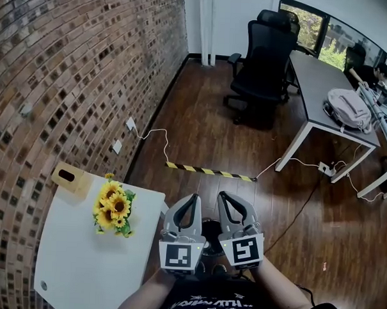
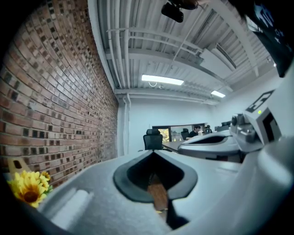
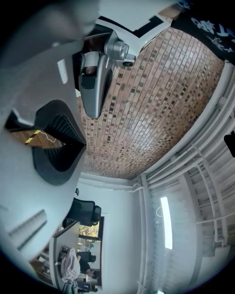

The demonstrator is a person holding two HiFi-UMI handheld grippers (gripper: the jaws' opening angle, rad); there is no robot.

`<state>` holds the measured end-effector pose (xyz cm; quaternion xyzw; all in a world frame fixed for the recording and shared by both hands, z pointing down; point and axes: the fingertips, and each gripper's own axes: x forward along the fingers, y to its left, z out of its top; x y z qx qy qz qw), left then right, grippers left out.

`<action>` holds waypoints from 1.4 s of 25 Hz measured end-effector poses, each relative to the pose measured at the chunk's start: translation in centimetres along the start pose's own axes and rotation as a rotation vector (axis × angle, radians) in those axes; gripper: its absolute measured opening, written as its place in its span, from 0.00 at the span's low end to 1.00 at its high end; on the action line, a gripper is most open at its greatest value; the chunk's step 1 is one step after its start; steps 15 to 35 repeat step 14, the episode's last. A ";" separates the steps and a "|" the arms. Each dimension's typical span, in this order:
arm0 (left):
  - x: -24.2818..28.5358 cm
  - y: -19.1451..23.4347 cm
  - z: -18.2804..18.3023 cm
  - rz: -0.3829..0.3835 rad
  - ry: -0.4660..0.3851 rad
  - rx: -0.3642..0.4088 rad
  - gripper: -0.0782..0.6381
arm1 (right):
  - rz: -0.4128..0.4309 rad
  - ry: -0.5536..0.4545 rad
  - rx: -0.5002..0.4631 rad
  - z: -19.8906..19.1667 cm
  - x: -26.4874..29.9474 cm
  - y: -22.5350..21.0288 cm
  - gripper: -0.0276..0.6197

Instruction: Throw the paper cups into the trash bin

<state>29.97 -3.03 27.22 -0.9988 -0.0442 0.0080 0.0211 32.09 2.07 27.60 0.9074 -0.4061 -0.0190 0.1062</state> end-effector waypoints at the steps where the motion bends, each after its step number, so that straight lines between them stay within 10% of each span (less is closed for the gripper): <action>1: 0.0 0.0 0.0 -0.001 0.002 -0.001 0.12 | -0.002 -0.002 -0.002 0.1 0.0 -0.1 0.05; 35: 0.5 -0.2 -0.2 -0.024 0.010 0.017 0.12 | -0.022 0.001 -0.029 0.1 0.0 -0.3 0.05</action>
